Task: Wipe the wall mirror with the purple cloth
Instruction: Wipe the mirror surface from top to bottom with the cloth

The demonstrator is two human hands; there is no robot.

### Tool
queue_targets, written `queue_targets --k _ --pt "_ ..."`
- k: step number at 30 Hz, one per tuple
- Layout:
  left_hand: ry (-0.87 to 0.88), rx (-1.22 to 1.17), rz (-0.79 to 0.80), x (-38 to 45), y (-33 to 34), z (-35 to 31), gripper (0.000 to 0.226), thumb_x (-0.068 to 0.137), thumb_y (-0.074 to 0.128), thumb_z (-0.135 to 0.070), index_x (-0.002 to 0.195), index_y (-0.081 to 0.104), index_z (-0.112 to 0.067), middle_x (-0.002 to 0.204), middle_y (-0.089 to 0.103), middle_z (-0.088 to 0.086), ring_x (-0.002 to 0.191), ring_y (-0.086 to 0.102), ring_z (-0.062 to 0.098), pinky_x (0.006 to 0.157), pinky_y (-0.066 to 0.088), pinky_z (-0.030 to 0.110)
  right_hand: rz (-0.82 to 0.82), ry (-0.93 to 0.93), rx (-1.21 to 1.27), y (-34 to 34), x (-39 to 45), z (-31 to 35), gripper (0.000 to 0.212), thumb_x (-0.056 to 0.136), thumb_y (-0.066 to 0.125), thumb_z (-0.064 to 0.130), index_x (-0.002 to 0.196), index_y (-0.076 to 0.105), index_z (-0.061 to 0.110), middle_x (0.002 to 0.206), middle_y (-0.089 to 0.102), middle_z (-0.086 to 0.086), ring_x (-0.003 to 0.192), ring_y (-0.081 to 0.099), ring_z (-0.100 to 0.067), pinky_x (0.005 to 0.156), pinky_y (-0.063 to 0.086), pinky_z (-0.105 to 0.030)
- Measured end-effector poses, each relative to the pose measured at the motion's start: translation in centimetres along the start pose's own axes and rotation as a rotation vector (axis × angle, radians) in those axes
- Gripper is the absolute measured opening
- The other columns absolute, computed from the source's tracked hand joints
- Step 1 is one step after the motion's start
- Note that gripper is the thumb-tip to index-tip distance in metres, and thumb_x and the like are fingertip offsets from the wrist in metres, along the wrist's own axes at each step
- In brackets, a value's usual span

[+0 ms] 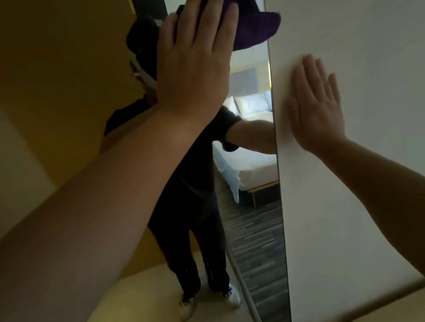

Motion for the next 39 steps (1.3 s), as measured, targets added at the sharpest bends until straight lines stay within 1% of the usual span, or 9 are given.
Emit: queue_targets --k 7,11,16,20,26,30,32,35,39 --pt "0.034 0.029 0.006 -2.4 -0.1 -1.9 0.04 0.104 0.046 -0.027 0.143 0.05 -0.015 0.149 0.048 0.007 0.136 0.046 0.029 0.107 0.039 0.045 -0.12 -0.04 -0.026 1.9 -0.1 -0.9 0.057 0.108 0.025 0.035 0.155 0.021 0.003 0.162 0.018 -0.021 0.151 0.013 -0.036 0.123 0.006 -0.047" --pt "0.153 -0.118 0.158 -9.9 -0.5 -7.8 0.043 0.106 0.032 -0.021 0.147 0.044 -0.014 0.153 0.041 0.01 0.14 0.039 0.033 0.11 0.03 0.049 -0.236 -0.1 -0.015 2.5 -0.2 -1.1 0.054 0.107 0.043 0.026 0.151 0.029 -0.002 0.157 0.027 -0.029 0.146 0.022 -0.045 0.121 0.011 -0.051" --pt "0.291 -0.224 0.325 -21.8 -1.5 -14.8 0.048 0.103 0.034 -0.02 0.15 0.04 -0.016 0.157 0.035 0.007 0.144 0.032 0.029 0.116 0.02 0.045 -0.211 -0.132 -0.026 2.5 -0.9 -1.8 0.058 0.108 0.025 0.036 0.152 0.027 -0.002 0.158 0.026 -0.029 0.147 0.02 -0.044 0.122 0.008 -0.05" --pt "0.289 -0.258 0.338 -24.7 -1.5 -16.7 0.046 0.105 0.037 -0.027 0.15 0.041 -0.017 0.157 0.036 0.005 0.144 0.033 0.027 0.116 0.023 0.043 -0.155 -0.131 -0.035 2.5 -1.9 -1.9 0.058 0.108 0.024 0.036 0.153 0.026 -0.002 0.159 0.024 -0.027 0.148 0.018 -0.044 0.122 0.009 -0.051" --pt "0.302 -0.357 0.389 -23.8 -2.4 -15.9 0.04 0.104 0.043 -0.025 0.143 0.051 -0.019 0.149 0.047 0.003 0.138 0.042 0.025 0.111 0.03 0.042 -0.009 -0.032 0.005 1.6 -2.9 -1.3 0.057 0.108 0.026 0.035 0.156 0.021 0.004 0.163 0.017 -0.019 0.152 0.011 -0.035 0.124 0.007 -0.046" --pt "0.262 -0.441 0.405 -22.3 -3.8 -13.9 0.029 0.102 0.05 -0.021 0.128 0.062 -0.018 0.136 0.06 0.005 0.122 0.057 0.026 0.096 0.046 0.04 0.058 0.005 0.062 0.3 -4.2 -0.3 0.056 0.108 0.024 0.035 0.156 0.02 0.008 0.164 0.015 -0.016 0.153 0.009 -0.03 0.125 0.009 -0.048" --pt "0.203 -0.428 0.372 -21.9 -4.7 -12.0 0.025 0.102 0.053 -0.018 0.124 0.066 -0.017 0.133 0.062 0.006 0.117 0.06 0.027 0.09 0.049 0.041 0.065 0.015 0.09 -0.2 -5.1 0.7 0.055 0.108 0.024 0.034 0.155 0.025 0.006 0.163 0.018 -0.017 0.153 0.011 -0.03 0.124 0.01 -0.048" --pt "0.139 -0.4 0.355 -22.3 -6.7 -8.8 0.027 0.104 0.048 -0.015 0.123 0.068 -0.016 0.133 0.063 0.006 0.117 0.062 0.029 0.089 0.049 0.042 0.068 -0.004 0.136 -0.5 -6.7 2.7 0.053 0.107 0.027 0.032 0.151 0.032 0.002 0.162 0.022 -0.019 0.152 0.015 -0.032 0.124 0.011 -0.049" --pt "0.076 -0.372 0.346 -23.6 -10.1 -5.2 0.023 0.101 0.06 -0.016 0.122 0.068 -0.015 0.135 0.062 0.006 0.119 0.061 0.029 0.09 0.049 0.042 0.077 -0.081 0.21 -0.2 -8.8 7.4 0.053 0.107 0.026 0.032 0.155 0.026 0.009 0.163 0.019 -0.014 0.153 0.011 -0.028 0.124 0.009 -0.05"
Point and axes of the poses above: each hand's wrist, its own x-axis towards the middle knuckle, its own y-axis out of the palm, z = x × y, the point moved 4 cm from there along x, towards the middle knuckle
